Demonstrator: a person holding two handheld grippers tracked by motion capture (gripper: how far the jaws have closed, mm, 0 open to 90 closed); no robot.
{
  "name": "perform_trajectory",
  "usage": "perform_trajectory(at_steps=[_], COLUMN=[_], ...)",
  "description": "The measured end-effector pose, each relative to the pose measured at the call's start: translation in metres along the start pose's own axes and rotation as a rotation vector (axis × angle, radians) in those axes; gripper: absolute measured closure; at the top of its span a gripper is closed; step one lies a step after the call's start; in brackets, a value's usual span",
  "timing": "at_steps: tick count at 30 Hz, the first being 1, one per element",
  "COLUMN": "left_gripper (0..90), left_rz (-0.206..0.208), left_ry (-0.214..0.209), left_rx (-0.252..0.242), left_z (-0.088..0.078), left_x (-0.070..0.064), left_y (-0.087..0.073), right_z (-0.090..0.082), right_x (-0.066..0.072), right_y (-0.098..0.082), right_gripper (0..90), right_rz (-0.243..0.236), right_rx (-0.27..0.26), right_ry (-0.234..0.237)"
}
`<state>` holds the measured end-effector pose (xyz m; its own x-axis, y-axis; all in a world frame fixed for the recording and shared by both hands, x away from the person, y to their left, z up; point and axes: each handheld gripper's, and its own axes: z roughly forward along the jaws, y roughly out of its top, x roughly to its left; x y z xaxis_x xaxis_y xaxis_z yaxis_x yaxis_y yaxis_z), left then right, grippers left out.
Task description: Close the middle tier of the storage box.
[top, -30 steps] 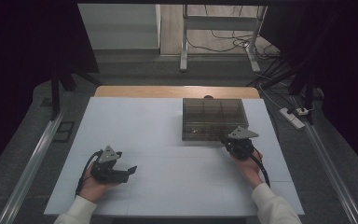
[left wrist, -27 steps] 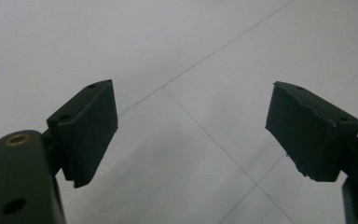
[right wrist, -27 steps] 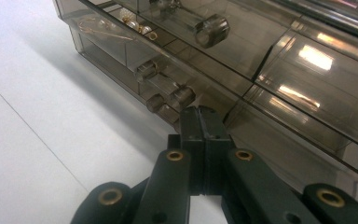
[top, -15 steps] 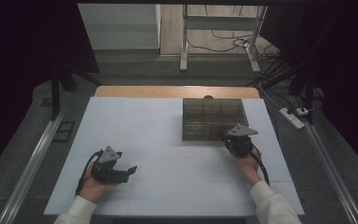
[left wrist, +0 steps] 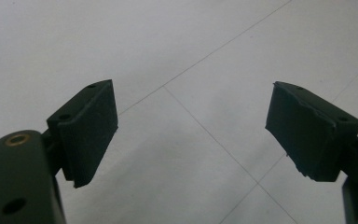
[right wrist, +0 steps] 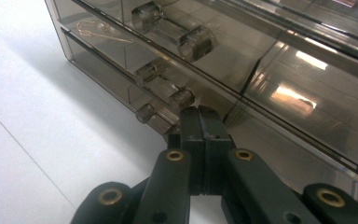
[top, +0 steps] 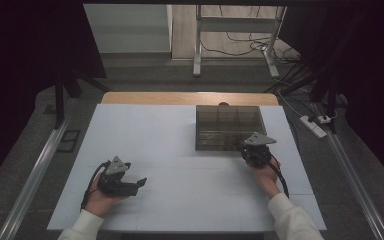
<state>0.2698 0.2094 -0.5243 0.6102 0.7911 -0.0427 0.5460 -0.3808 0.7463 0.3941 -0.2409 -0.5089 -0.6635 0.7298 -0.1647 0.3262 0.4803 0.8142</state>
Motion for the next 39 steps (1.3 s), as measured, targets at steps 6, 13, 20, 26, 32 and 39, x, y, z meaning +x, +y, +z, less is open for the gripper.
perform_trajectory(at_steps=[6,13,20,26,32,39], left_gripper=[16.6,16.6,16.5,16.4,16.3,16.2], left_rz=[0.004,-0.002,-0.009,-0.013,-0.013,-0.015], left_ry=[0.002,0.006,0.010,0.011,0.009,0.010], left_rx=[0.002,0.000,0.005,0.006,0.006,0.008], left_z=[0.000,0.000,0.001,0.001,0.001,0.002], left_x=[-0.001,0.001,0.002,0.003,0.003,0.002], left_y=[0.000,-0.001,-0.002,-0.003,-0.003,-0.003], right_z=[-0.005,-0.013,-0.020,-0.024,-0.031,-0.043], right_x=[0.003,0.006,0.007,0.010,0.017,0.023], right_y=[0.000,-0.001,-0.004,-0.006,-0.007,-0.011], right_gripper=[89.3,89.2,72.9,47.5,36.6,30.8], right_rz=[-0.015,-0.025,-0.016,-0.029,-0.038,-0.053], right_rx=[-0.002,-0.008,-0.013,-0.007,-0.004,0.002], right_ry=[0.005,0.028,0.064,0.082,0.119,0.138])
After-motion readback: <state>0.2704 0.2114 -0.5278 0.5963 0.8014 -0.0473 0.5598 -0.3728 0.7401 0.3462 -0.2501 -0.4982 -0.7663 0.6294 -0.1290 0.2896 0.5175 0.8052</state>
